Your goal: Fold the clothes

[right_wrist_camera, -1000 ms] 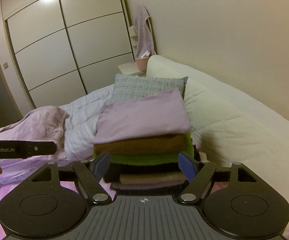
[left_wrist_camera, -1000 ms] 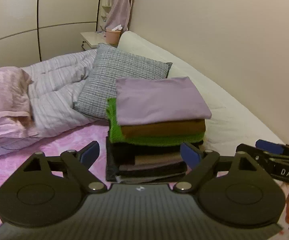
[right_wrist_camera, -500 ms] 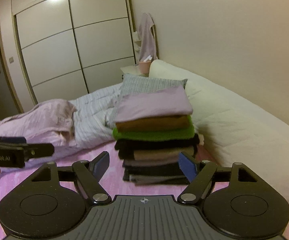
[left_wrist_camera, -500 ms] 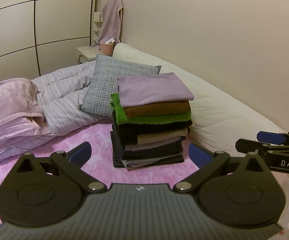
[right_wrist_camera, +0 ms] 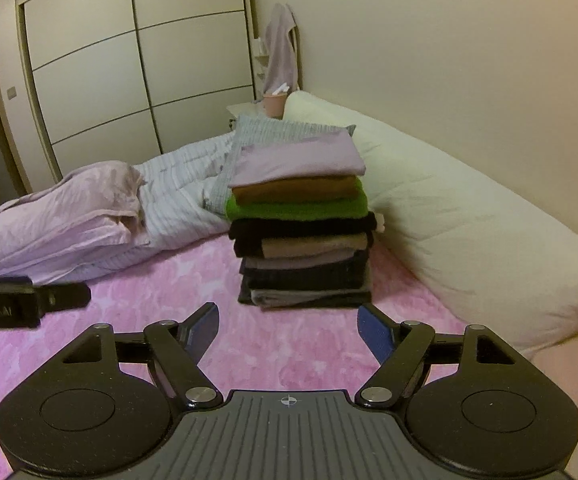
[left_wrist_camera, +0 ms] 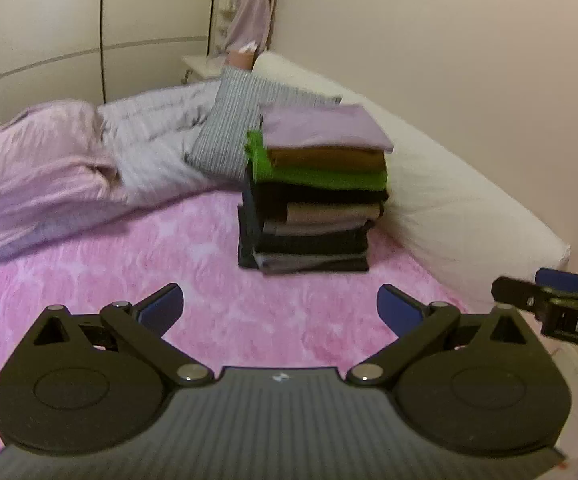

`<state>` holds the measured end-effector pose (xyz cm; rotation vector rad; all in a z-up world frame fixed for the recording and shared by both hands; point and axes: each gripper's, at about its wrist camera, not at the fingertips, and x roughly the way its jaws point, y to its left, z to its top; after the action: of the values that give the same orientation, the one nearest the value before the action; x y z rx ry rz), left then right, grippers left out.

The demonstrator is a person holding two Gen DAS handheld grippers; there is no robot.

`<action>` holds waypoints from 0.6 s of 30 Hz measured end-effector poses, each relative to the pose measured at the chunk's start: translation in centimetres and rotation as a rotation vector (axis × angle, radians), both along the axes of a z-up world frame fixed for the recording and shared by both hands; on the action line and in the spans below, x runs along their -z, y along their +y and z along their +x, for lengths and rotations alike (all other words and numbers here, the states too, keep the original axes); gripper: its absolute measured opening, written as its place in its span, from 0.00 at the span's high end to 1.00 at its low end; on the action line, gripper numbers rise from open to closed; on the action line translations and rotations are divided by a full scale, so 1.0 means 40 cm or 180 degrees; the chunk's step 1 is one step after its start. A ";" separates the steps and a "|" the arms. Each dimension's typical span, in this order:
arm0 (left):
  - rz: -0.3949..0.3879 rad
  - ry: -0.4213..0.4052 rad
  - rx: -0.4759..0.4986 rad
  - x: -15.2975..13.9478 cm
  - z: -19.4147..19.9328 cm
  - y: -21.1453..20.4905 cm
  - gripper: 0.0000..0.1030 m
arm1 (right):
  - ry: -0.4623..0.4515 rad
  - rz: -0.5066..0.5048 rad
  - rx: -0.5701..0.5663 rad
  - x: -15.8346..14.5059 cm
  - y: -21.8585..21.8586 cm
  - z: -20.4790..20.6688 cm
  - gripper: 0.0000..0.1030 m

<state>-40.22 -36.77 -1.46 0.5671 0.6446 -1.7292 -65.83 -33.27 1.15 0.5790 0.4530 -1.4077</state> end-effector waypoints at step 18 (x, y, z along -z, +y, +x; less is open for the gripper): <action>0.0033 -0.0125 -0.0158 0.013 -0.125 0.041 0.01 | -0.0095 0.0192 -0.0145 0.034 0.009 -0.106 0.29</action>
<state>-45.21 -35.14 -2.00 0.5862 0.6353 -1.6654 -70.06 -32.93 -0.21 0.6339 0.4832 -1.3440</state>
